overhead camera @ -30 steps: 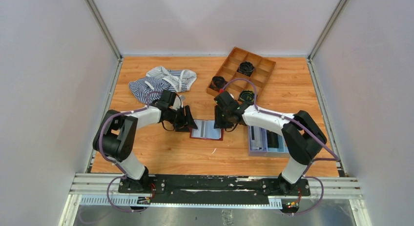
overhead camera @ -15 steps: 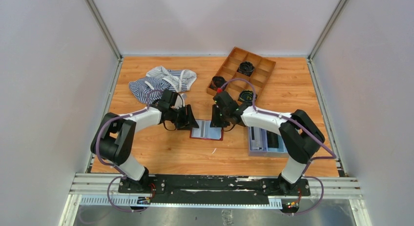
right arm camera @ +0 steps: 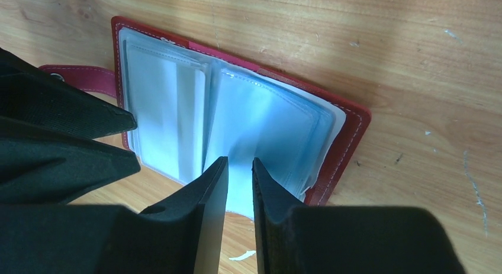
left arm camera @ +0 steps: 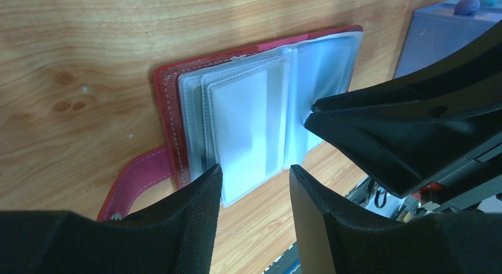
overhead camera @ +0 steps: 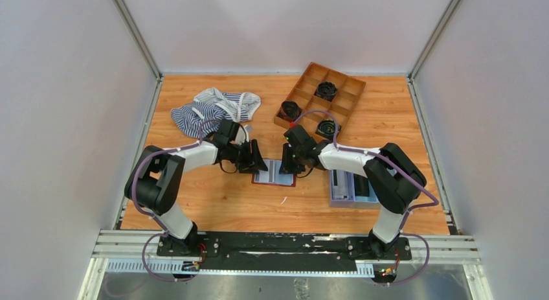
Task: Take the credit cards out of the card holder
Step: Remove the credit card from the card holder.
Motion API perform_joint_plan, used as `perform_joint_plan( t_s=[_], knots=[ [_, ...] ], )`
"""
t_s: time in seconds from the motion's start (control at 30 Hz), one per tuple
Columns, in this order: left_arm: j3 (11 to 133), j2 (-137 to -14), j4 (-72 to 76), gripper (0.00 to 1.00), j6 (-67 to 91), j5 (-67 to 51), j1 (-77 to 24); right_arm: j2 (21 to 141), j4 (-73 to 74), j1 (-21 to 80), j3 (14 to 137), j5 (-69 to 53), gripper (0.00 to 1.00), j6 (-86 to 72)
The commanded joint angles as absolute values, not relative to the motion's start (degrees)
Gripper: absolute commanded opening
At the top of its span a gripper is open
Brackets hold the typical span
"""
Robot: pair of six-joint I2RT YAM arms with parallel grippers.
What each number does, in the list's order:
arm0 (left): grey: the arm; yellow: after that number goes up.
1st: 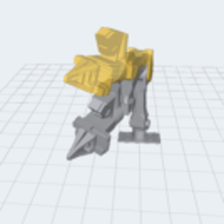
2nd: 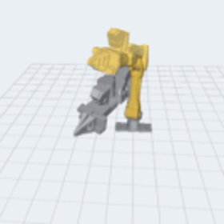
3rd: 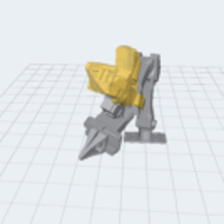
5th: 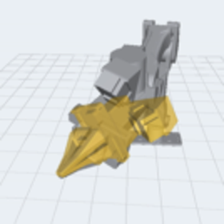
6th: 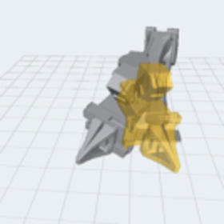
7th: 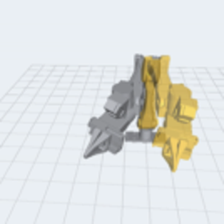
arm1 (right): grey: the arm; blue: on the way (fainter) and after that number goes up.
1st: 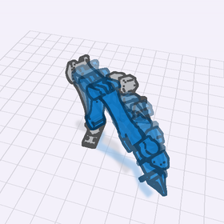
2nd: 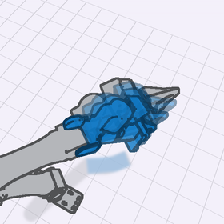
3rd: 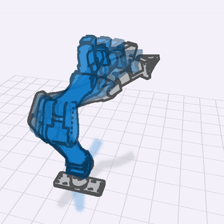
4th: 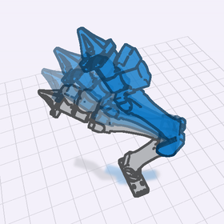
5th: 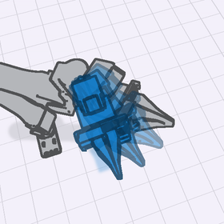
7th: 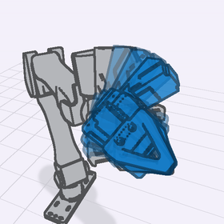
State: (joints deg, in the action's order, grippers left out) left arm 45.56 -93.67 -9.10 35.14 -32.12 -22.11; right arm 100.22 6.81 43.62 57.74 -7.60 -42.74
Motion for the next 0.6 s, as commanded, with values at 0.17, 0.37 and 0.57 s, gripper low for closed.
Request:
perform_joint_plan(
  t_s=[0.17,0.37,0.57],
  knots=[
    [47.84,-94.24,-9.91,0.53,34.34,-31.60,-24.03,101.82,6.38,43.13,55.47,-8.18,0.25,-43.99],
    [47.70,-93.56,-7.91,0.53,35.17,-35.15,-24.08,100.84,6.12,42.98,54.83,-8.25,0.25,-44.22],
    [47.46,-91.72,-6.16,0.53,37.08,-36.34,-24.00,97.08,6.62,42.69,53.54,-7.16,0.25,-44.22]
  ],
)
